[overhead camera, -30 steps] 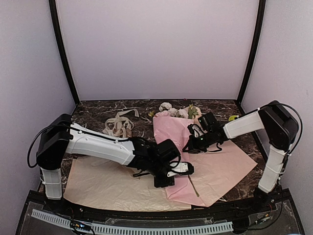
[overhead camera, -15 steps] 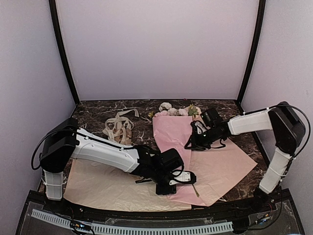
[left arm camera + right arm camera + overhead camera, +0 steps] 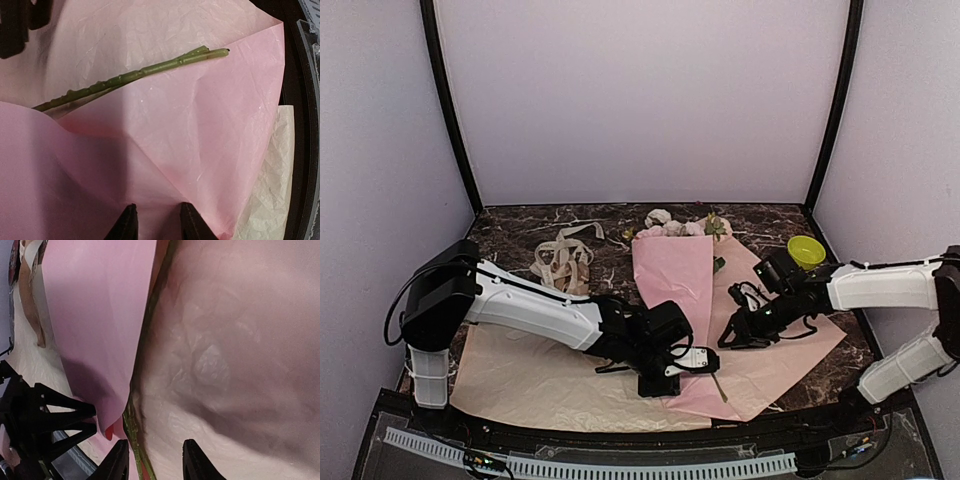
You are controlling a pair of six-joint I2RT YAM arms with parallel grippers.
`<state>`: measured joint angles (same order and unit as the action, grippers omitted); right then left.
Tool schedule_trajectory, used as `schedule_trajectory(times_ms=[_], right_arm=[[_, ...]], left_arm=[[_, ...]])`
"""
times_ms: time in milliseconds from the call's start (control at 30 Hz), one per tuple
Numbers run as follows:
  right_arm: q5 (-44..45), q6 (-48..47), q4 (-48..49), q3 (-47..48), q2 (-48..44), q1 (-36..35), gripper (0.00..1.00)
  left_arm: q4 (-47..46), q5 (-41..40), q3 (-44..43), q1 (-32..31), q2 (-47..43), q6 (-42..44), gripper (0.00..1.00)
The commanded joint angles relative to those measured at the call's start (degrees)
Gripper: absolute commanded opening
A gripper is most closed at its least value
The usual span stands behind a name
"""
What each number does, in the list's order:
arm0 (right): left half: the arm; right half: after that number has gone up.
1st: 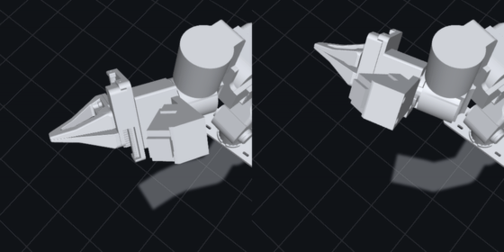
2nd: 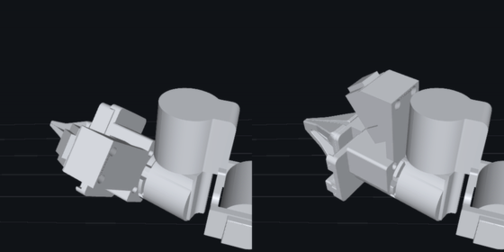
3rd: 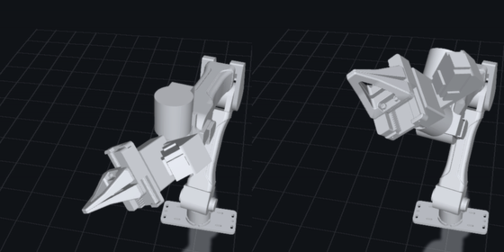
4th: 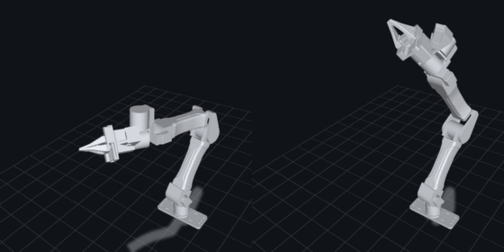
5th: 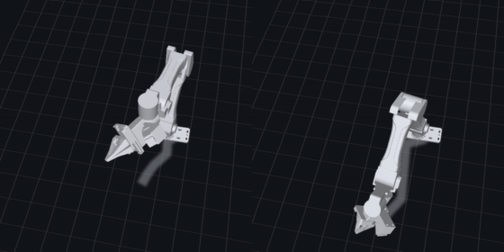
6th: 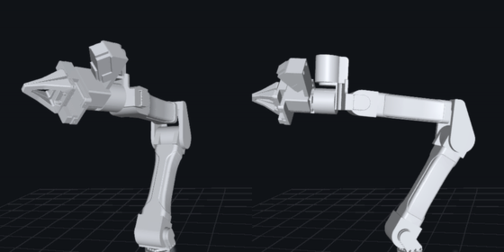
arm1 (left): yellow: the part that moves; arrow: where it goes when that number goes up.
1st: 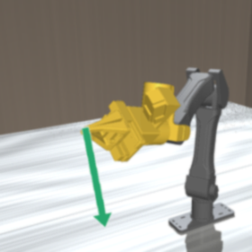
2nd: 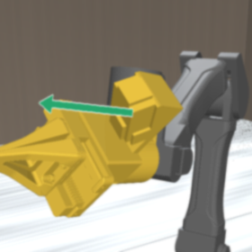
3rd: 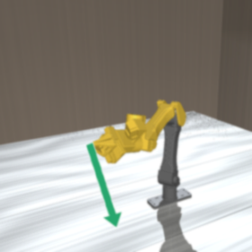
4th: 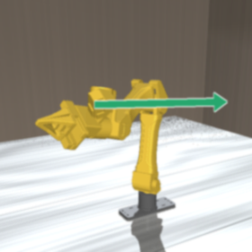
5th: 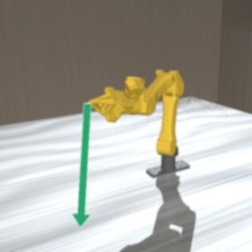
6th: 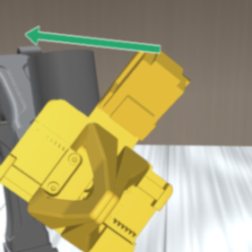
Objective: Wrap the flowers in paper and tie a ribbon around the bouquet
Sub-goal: Press the fold line on the 2/3-folded wrapping paper.
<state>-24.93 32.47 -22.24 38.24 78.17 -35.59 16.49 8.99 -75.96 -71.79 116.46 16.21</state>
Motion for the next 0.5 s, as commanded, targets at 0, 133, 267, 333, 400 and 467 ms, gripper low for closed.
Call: schedule_trajectory(times_ms=[0,133,267,333,400,467], right_arm=[[-5.59,5.36,9.98,-3.68,0.49,-4.16,0.36],[-4.30,6.63,13.00,-3.77,3.74,-7.53,0.32],[-2.74,6.77,12.91,-3.83,6.03,-7.99,0.22],[-2.37,6.81,12.50,-3.85,6.23,-8.00,0.17],[-0.89,6.19,10.90,-3.44,6.56,-8.00,0.11],[0.65,5.34,9.16,-3.02,7.08,-8.00,0.08]], left_arm=[[3.11,0.41,2.49,-0.17,1.22,-1.00,0.31],[3.57,0.43,2.44,-0.18,1.14,-1.17,0.31],[3.65,0.30,2.39,-0.11,1.12,-1.20,0.31],[3.72,0.29,2.44,-0.14,1.13,-1.25,0.31],[3.72,0.24,2.42,-0.07,1.09,-1.22,0.31],[3.82,0.23,2.37,-0.13,1.13,-1.24,0.31]])
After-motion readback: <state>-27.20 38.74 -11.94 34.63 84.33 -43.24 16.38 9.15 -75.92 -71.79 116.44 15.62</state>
